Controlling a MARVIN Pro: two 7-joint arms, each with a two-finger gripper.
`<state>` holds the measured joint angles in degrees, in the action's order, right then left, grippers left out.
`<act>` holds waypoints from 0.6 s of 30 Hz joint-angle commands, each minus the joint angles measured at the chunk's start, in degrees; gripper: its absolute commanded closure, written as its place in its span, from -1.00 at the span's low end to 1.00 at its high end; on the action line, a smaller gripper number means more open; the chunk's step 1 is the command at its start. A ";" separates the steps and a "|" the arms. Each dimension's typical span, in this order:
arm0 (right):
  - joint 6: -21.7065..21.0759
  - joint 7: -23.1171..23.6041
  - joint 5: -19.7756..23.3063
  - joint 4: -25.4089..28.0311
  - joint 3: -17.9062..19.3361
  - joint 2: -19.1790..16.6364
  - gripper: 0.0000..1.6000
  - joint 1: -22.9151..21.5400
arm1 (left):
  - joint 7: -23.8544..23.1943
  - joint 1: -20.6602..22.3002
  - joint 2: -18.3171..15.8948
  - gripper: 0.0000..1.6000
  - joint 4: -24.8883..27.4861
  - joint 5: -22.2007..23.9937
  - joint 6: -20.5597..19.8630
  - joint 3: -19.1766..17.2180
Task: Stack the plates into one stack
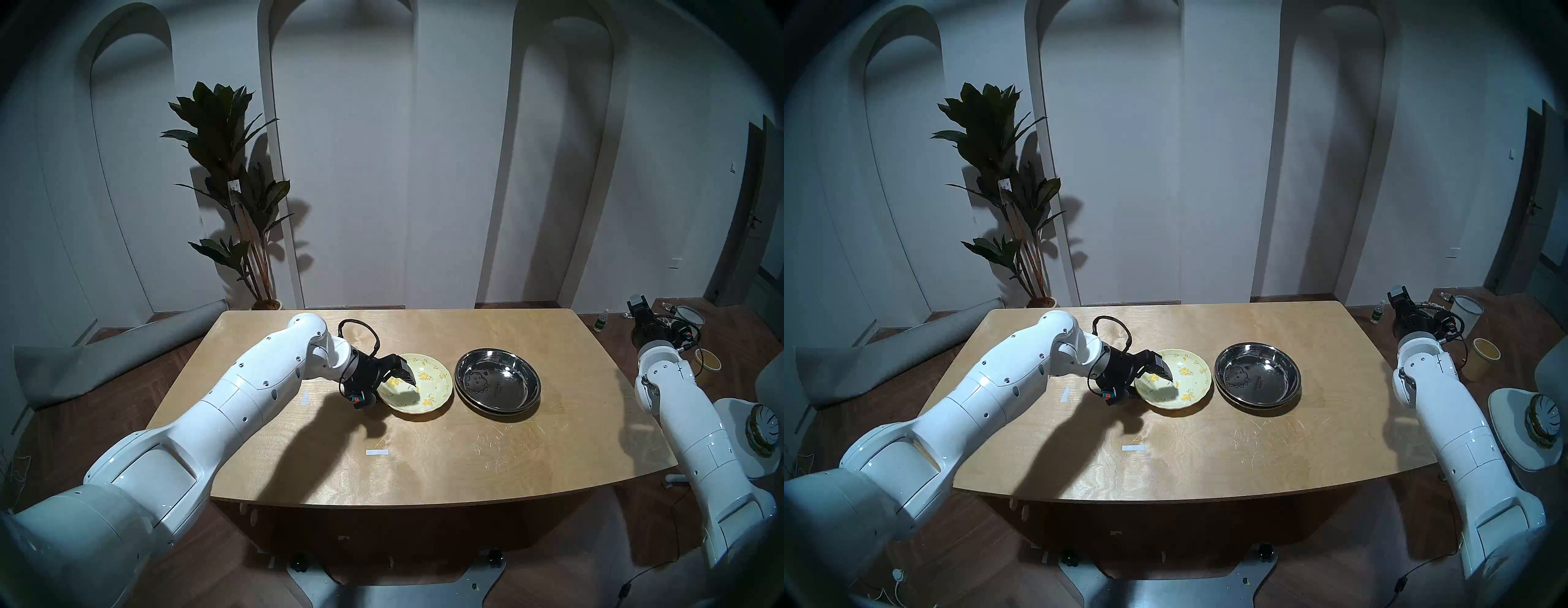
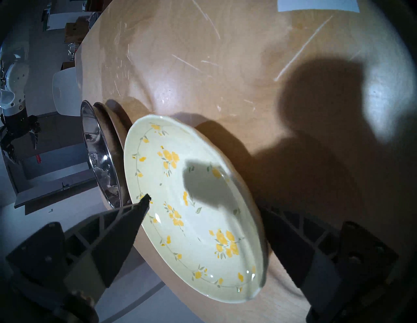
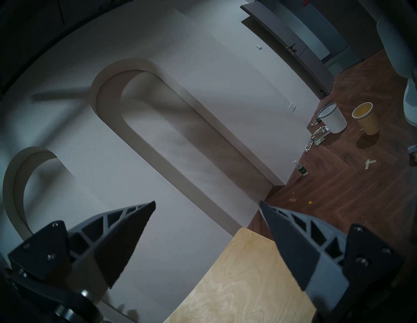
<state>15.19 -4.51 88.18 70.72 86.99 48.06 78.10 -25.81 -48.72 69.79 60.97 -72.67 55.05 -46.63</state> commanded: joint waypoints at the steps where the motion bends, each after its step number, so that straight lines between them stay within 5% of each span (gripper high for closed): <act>1: 1.58 1.38 -0.33 1.49 0.79 -0.13 -1.00 0.22 | 3.21 1.76 2.26 -0.76 -1.99 -2.69 -0.60 0.93; 2: 1.58 1.38 -0.33 1.49 0.79 -0.13 -1.00 0.22 | 3.21 1.76 2.26 -0.76 -1.99 -2.69 -0.60 0.93; 4: 2.07 1.71 -0.50 1.70 0.88 -0.05 -1.00 0.42 | 4.66 2.01 2.73 -0.01 -3.37 -4.07 -0.95 1.48; 8: 2.50 1.98 -0.66 1.90 0.96 0.03 -1.00 0.55 | 5.74 2.35 3.04 0.28 -4.70 -5.26 -1.33 2.02; 12: 3.10 2.34 -0.95 2.16 1.03 0.06 -1.00 0.82 | 8.05 2.66 3.50 1.00 -6.39 -6.56 -2.19 2.54; 18: 4.11 3.04 -1.40 2.61 1.07 0.32 -1.00 1.33 | 12.73 3.82 4.08 1.00 -9.11 -8.32 -3.75 2.82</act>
<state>17.91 -2.65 87.03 71.89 87.50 48.28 79.14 -16.76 -46.92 72.51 53.69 -79.30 52.57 -43.86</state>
